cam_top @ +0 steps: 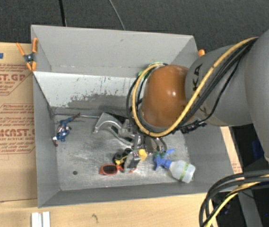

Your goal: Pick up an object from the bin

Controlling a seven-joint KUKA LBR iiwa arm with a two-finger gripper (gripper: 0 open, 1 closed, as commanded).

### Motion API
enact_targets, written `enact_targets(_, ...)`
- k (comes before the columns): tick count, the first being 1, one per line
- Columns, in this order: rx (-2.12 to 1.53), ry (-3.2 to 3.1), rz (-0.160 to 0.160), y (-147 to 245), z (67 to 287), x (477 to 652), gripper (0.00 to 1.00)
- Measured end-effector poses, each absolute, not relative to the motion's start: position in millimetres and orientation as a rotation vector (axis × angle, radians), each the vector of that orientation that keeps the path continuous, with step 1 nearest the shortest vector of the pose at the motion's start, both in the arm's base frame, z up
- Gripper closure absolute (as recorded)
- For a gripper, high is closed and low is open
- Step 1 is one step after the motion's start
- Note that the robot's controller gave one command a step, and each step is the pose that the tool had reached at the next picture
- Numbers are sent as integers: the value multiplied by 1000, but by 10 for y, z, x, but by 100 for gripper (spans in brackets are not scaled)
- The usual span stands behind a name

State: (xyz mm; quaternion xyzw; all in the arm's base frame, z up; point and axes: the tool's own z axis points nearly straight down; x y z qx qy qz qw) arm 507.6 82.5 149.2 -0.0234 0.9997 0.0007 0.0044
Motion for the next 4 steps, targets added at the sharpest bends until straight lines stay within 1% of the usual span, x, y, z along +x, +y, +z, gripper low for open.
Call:
enact_targets(1, -313, 3128, 0, 839, 1167, 5039, 0)
enact_targets(2, -633, 3078, 1, 961, 755, 5288, 100)
enact_targets(3, -633, 3078, 1, 961, 754, 5288, 100)
enact_targets(4, -643, 3083, 2, 925, 1095, 5284, 100)
